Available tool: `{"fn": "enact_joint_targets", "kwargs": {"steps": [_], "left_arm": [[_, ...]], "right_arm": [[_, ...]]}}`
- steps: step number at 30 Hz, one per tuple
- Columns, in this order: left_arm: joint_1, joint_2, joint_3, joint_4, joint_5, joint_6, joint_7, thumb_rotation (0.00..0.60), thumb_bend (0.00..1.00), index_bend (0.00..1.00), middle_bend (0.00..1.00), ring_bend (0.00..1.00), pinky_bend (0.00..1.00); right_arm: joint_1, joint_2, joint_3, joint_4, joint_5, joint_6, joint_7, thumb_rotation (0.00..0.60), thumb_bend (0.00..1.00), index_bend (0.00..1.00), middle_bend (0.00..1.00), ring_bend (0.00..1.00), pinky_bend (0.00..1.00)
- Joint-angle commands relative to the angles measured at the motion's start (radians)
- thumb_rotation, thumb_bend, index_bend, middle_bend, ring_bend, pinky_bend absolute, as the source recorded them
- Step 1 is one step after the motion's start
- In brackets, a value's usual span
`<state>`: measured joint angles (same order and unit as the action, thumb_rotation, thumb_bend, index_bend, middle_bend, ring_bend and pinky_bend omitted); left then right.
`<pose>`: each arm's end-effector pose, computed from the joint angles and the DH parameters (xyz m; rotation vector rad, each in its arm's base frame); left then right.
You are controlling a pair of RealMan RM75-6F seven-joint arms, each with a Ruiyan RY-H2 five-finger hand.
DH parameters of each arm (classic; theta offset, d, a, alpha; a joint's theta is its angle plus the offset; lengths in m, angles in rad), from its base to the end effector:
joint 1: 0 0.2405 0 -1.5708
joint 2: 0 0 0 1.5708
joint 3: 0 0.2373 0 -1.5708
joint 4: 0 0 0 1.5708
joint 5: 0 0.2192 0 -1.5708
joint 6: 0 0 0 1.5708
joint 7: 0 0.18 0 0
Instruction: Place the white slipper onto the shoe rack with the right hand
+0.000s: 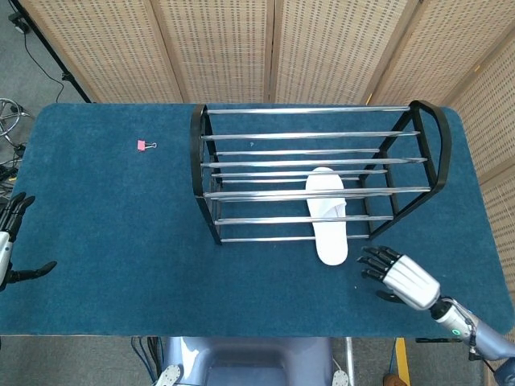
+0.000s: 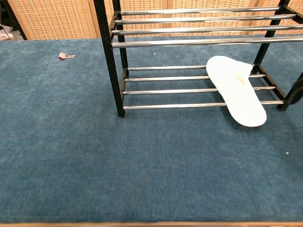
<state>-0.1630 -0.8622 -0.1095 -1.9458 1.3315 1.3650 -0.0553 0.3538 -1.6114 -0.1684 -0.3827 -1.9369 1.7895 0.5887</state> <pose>-0.2543 0.2423 0.1821 -1.3105 -1.0788 -0.9669 -0.3025 -0.2617 0.0738 2.1292 -0.4541 1.1877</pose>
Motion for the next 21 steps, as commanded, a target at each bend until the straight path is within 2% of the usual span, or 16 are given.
{"fn": "enact_joint_targets", "kwargs": {"steps": [1,5,12,17,20,21], "left_arm": [[0.001,-0.006,0.002,-0.005,-0.001,0.004,0.016,0.6,0.08,0.0,0.0,0.0,0.0],[0.009,-0.025,-0.006,-0.005,-0.021,0.039,0.068,0.6,0.08,0.0,0.0,0.0,0.0],[0.017,-0.038,-0.002,-0.013,-0.022,0.056,0.096,0.6,0.08,0.0,0.0,0.0,0.0],[0.03,-0.041,0.01,-0.014,-0.004,0.073,0.104,0.6,0.08,0.0,0.0,0.0,0.0],[0.041,-0.045,0.02,-0.014,0.012,0.087,0.113,0.6,0.08,0.0,0.0,0.0,0.0],[0.046,-0.047,0.025,-0.014,0.019,0.091,0.113,0.6,0.08,0.0,0.0,0.0,0.0]], "right_arm": [[-0.059,-0.008,0.032,0.062,0.073,0.008,0.061,0.6,0.16,0.43,0.3,0.19,0.29],[-0.13,0.003,0.11,0.054,0.201,-0.059,0.159,0.6,0.16,0.36,0.27,0.2,0.29],[-0.187,0.038,0.155,-0.011,0.287,-0.118,0.136,0.6,0.16,0.29,0.2,0.15,0.19],[-0.226,0.106,0.171,-0.186,0.337,-0.174,0.097,0.6,0.16,0.24,0.12,0.07,0.12],[-0.236,0.183,0.173,-0.352,0.349,-0.188,0.047,0.6,0.16,0.2,0.06,0.03,0.09],[-0.237,0.224,0.174,-0.438,0.353,-0.193,0.011,0.6,0.16,0.19,0.05,0.02,0.08]]}}
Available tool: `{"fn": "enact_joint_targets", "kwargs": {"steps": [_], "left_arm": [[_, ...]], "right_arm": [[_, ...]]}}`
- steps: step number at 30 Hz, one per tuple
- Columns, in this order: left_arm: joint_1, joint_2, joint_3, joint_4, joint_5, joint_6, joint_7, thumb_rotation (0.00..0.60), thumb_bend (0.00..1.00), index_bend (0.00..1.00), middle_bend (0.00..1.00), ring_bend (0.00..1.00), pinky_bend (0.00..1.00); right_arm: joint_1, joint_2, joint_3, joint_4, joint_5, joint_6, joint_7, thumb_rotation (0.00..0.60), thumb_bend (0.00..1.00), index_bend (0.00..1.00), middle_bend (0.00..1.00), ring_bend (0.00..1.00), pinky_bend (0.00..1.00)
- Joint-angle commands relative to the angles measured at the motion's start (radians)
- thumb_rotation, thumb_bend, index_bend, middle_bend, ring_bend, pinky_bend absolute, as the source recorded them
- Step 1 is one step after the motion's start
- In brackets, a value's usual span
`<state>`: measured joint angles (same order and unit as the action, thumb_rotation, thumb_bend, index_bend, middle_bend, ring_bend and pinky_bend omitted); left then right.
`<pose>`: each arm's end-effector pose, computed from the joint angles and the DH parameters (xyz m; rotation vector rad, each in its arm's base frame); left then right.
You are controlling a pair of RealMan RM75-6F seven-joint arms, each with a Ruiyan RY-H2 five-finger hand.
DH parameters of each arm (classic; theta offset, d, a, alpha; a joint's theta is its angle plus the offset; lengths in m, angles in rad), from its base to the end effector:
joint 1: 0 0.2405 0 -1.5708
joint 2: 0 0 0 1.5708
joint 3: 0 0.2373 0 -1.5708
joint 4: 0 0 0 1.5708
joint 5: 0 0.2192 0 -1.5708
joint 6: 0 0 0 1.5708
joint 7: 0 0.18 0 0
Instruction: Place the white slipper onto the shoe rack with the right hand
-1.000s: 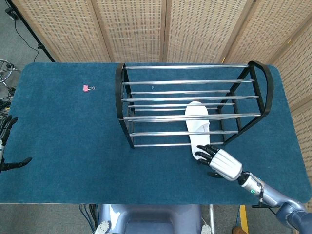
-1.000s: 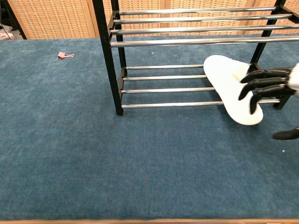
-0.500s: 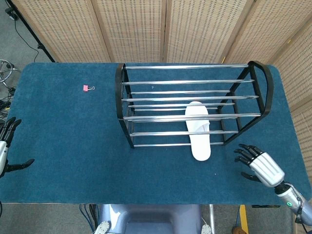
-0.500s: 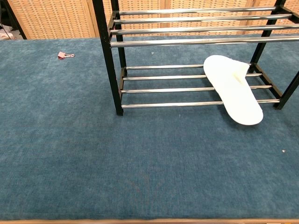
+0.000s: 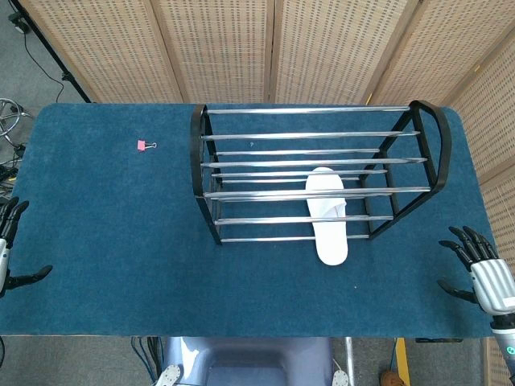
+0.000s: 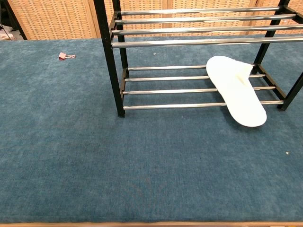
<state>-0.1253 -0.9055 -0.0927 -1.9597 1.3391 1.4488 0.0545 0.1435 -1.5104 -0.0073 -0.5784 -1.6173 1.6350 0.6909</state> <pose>-0.2548 0.2289 0.1797 -1.2815 -1.0114 -0.9304 -0.3834 -0.2358 0.1434 1.4980 -0.8081 1.1004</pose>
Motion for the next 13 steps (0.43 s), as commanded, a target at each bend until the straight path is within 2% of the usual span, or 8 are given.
{"fn": "enact_joint_targets", "kwargs": {"steps": [1,2,9,13], "left_arm": [[0.012,-0.005,0.013,0.001,0.017,0.011,0.003,0.6,0.08,0.0,0.0,0.0,0.0],[0.018,-0.007,0.017,0.003,0.026,0.017,-0.001,0.6,0.08,0.0,0.0,0.0,0.0],[0.049,-0.017,0.033,0.049,0.076,0.063,-0.038,0.6,0.08,0.0,0.0,0.0,0.0],[0.053,-0.023,0.033,0.07,0.087,0.071,-0.053,0.6,0.08,0.0,0.0,0.0,0.0]], "right_arm": [[-0.028,0.166,0.016,-0.333,0.038,-0.044,-0.132,0.6,0.16,0.18,0.04,0.01,0.08],[-0.029,0.223,0.017,-0.451,0.047,-0.059,-0.191,0.6,0.16,0.16,0.02,0.01,0.07],[-0.05,0.452,0.033,-0.923,0.134,-0.118,-0.393,0.6,0.16,0.13,0.0,0.0,0.05],[-0.056,0.479,0.042,-0.986,0.165,-0.13,-0.424,0.6,0.17,0.13,0.0,0.0,0.04]]}}
